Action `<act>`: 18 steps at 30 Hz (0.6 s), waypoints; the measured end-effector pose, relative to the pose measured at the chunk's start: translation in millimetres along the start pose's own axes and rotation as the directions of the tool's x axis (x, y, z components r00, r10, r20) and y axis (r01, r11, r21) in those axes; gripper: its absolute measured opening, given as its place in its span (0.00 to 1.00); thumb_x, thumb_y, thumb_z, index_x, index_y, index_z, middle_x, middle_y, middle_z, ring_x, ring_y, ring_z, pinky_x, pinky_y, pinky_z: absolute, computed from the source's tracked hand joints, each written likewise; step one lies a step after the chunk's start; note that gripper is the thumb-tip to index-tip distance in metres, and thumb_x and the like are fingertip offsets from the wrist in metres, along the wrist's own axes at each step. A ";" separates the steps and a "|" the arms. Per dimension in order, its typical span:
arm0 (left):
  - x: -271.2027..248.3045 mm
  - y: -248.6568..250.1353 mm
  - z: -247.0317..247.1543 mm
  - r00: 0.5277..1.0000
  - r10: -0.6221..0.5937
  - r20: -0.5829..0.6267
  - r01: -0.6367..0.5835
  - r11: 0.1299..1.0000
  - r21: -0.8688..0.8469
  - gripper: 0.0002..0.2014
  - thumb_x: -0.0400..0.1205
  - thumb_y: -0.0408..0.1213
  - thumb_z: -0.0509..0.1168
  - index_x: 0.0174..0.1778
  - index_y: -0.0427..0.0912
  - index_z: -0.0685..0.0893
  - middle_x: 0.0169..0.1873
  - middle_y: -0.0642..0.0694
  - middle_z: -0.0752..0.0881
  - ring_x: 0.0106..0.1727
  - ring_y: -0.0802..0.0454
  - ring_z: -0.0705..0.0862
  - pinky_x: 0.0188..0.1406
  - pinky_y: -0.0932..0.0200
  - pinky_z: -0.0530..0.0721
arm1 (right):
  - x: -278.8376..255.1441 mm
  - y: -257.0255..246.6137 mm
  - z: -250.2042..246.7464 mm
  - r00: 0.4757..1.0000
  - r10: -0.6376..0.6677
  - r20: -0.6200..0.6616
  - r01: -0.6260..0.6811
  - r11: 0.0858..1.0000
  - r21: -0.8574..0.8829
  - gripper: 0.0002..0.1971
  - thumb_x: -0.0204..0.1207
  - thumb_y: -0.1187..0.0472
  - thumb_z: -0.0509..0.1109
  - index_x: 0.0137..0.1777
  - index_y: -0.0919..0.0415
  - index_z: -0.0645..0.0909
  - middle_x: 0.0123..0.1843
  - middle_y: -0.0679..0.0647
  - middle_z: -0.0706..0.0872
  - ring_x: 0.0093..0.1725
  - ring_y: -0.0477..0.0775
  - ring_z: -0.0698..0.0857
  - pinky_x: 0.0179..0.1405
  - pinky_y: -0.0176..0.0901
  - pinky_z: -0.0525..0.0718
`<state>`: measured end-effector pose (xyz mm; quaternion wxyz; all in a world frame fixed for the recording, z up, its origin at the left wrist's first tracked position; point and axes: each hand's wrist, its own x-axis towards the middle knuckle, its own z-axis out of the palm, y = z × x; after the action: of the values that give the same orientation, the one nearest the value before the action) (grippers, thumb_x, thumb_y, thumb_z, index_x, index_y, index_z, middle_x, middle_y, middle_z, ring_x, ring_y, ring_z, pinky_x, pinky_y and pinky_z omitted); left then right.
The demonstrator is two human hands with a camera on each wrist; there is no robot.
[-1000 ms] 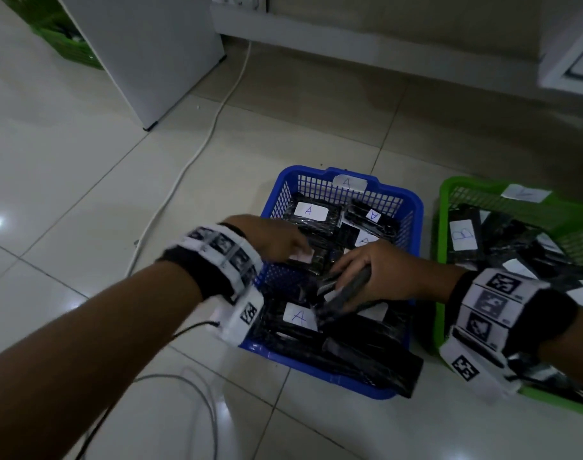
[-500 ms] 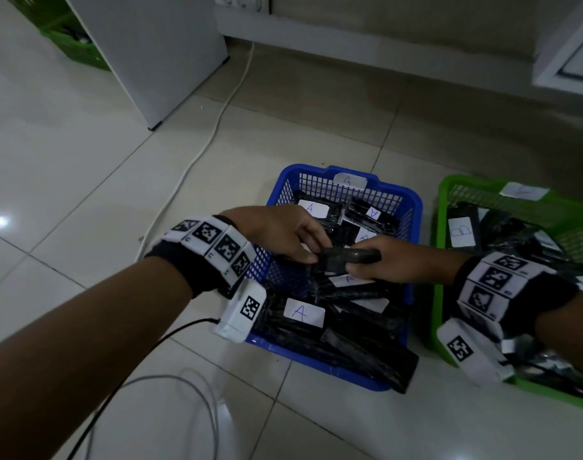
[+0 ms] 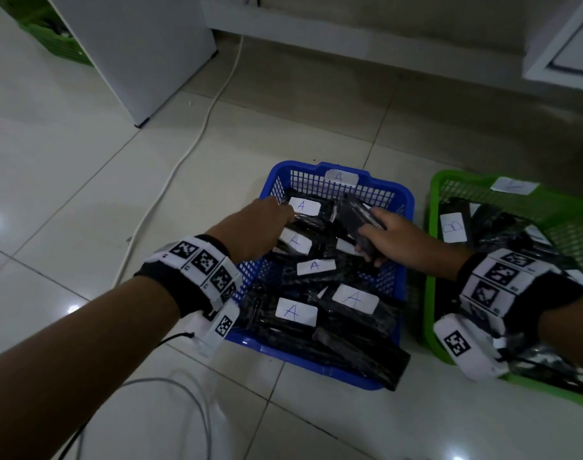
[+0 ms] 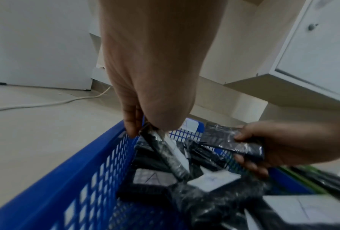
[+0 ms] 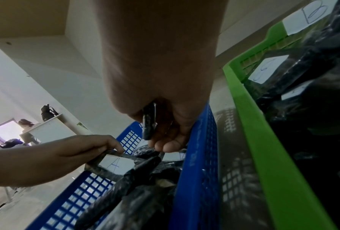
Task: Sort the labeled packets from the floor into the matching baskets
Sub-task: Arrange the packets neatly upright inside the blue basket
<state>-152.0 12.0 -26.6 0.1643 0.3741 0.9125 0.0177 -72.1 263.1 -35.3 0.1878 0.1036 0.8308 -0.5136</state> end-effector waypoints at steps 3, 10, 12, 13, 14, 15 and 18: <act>1.4 5.6 9.8 0.998 -0.034 -0.044 0.041 0.984 0.172 0.22 0.81 0.24 0.62 0.72 0.37 0.72 0.60 0.37 0.79 0.59 0.40 0.78 0.54 0.53 0.75 | -1.8 2.7 -1.9 1.000 0.012 -0.022 -0.011 0.999 0.040 0.09 0.84 0.60 0.62 0.62 0.60 0.73 0.46 0.60 0.91 0.46 0.57 0.91 0.36 0.50 0.89; 18.2 18.8 25.1 0.996 -0.077 -0.051 0.089 0.941 0.326 0.24 0.84 0.29 0.63 0.77 0.39 0.69 0.70 0.38 0.75 0.70 0.37 0.75 0.61 0.46 0.84 | -1.6 7.9 -4.5 1.000 -0.008 -0.030 0.006 0.998 -0.066 0.10 0.83 0.54 0.66 0.59 0.58 0.81 0.47 0.58 0.90 0.35 0.56 0.90 0.38 0.49 0.91; 20.1 16.0 26.9 0.998 0.043 -0.043 -0.031 0.967 0.253 0.23 0.83 0.29 0.66 0.74 0.46 0.75 0.65 0.41 0.79 0.65 0.38 0.80 0.56 0.42 0.87 | -2.1 8.1 -3.3 0.999 -0.015 -0.030 0.012 0.996 -0.085 0.10 0.82 0.54 0.68 0.59 0.58 0.81 0.47 0.56 0.90 0.33 0.53 0.90 0.35 0.44 0.91; 20.6 14.2 26.5 0.998 0.063 -0.019 -0.058 0.980 0.188 0.21 0.82 0.29 0.66 0.71 0.50 0.78 0.62 0.42 0.82 0.61 0.39 0.83 0.52 0.41 0.88 | -2.1 9.0 -2.4 0.999 -0.017 -0.038 0.014 0.997 -0.080 0.11 0.81 0.55 0.69 0.59 0.58 0.80 0.48 0.55 0.89 0.31 0.51 0.90 0.33 0.41 0.90; 19.8 13.5 24.0 0.998 0.066 0.011 -0.067 0.988 0.141 0.19 0.82 0.30 0.66 0.67 0.53 0.81 0.58 0.44 0.83 0.56 0.40 0.86 0.49 0.41 0.89 | -2.0 9.3 -1.9 0.999 -0.015 -0.051 0.012 0.997 -0.072 0.11 0.81 0.55 0.69 0.61 0.57 0.79 0.49 0.53 0.88 0.30 0.50 0.89 0.31 0.39 0.89; 19.9 13.9 21.9 0.998 0.061 0.035 -0.065 0.991 0.115 0.18 0.82 0.30 0.66 0.65 0.54 0.83 0.56 0.44 0.84 0.54 0.41 0.87 0.49 0.42 0.89 | -1.5 9.7 -1.5 0.998 -0.015 -0.065 0.010 0.998 -0.069 0.12 0.81 0.55 0.69 0.62 0.56 0.78 0.51 0.52 0.87 0.30 0.48 0.89 0.30 0.37 0.88; 20.9 21.0 18.2 0.998 0.051 0.047 -0.056 0.993 0.108 0.16 0.80 0.26 0.65 0.61 0.47 0.85 0.54 0.43 0.86 0.54 0.41 0.87 0.52 0.45 0.87 | 0.2 10.8 0.4 0.995 -0.043 -0.086 0.033 0.992 -0.118 0.14 0.82 0.55 0.68 0.65 0.55 0.78 0.53 0.51 0.86 0.27 0.45 0.88 0.26 0.33 0.84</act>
<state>-146.1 39.8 -46.5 0.1633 0.4070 0.8980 -0.0362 -68.2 267.5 -44.4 0.1468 0.0992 0.8687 -0.4625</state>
